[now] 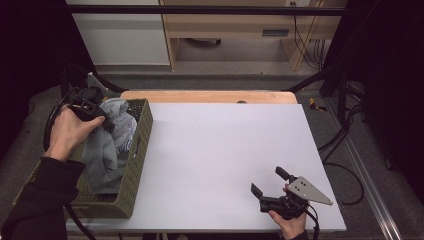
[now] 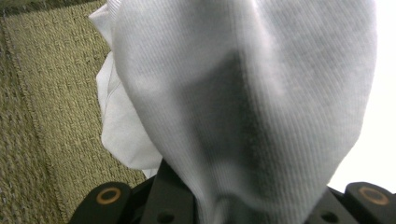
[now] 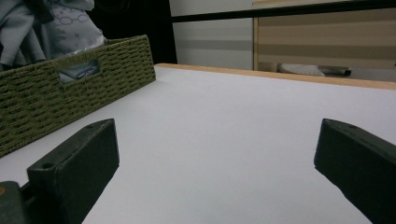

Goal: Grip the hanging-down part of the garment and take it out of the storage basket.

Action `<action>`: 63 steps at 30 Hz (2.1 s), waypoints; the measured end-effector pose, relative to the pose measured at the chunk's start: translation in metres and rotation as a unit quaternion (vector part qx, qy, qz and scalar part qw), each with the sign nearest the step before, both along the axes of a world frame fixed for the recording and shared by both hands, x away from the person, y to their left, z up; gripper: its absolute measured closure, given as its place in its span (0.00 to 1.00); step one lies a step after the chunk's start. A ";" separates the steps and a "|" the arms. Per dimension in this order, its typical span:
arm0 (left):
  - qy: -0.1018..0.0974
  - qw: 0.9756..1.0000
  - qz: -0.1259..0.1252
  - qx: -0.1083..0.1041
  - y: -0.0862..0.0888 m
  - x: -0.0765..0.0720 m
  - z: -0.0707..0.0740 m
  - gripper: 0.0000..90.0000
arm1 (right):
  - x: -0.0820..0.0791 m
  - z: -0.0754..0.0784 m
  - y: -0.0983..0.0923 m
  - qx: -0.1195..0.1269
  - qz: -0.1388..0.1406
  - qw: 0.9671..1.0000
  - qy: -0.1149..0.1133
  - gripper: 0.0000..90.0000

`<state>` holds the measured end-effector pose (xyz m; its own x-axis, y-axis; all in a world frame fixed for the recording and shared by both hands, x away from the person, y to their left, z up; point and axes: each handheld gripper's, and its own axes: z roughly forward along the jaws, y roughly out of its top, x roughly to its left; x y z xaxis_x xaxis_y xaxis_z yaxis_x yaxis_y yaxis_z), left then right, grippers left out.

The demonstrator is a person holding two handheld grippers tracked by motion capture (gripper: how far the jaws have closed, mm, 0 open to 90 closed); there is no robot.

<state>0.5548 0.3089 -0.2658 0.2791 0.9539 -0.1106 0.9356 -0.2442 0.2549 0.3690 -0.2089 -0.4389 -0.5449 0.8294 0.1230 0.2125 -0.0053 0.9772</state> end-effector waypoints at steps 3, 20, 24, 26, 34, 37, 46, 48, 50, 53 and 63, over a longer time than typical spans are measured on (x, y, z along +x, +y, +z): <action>0.002 1.000 0.001 0.000 0.000 0.001 0.000 0.87 | 0.000 0.000 0.000 0.002 -0.001 1.000 0.003 0.00; -0.009 1.000 0.002 0.004 -0.001 -0.002 0.016 0.87 | 0.001 0.001 0.003 -0.004 0.008 1.000 0.001 0.00; -0.018 1.000 -0.001 -0.001 0.001 -0.005 0.030 0.87 | 0.004 0.003 0.007 -0.005 0.017 1.000 0.003 0.00; -0.021 1.000 -0.001 -0.001 0.002 -0.006 0.033 0.87 | 0.005 0.003 0.009 -0.002 0.014 1.000 0.003 0.00; -0.047 0.999 0.001 0.000 0.006 -0.014 0.064 0.88 | 0.008 0.006 0.014 -0.005 0.027 1.000 0.003 0.00; -0.058 0.998 0.003 0.002 0.005 -0.017 0.079 0.88 | 0.009 0.009 0.016 -0.004 0.032 0.999 0.000 0.00; -0.084 0.996 0.000 0.013 -0.004 -0.026 0.119 0.88 | 0.018 0.019 0.035 0.000 0.061 0.998 -0.008 0.01; -0.085 0.996 -0.001 0.016 -0.005 -0.026 0.123 0.88 | 0.019 0.020 0.038 0.001 0.066 0.998 -0.007 0.01; -0.090 0.996 -0.002 0.016 -0.006 -0.028 0.130 0.88 | 0.021 0.021 0.043 0.001 0.075 0.997 -0.010 0.01; -0.099 0.995 -0.003 0.013 -0.008 -0.030 0.140 0.88 | 0.024 0.024 0.052 0.004 0.085 0.996 -0.009 0.01; -0.096 0.995 -0.010 0.015 -0.013 -0.032 0.149 0.88 | 0.039 0.036 0.098 0.013 0.140 0.990 -0.003 0.01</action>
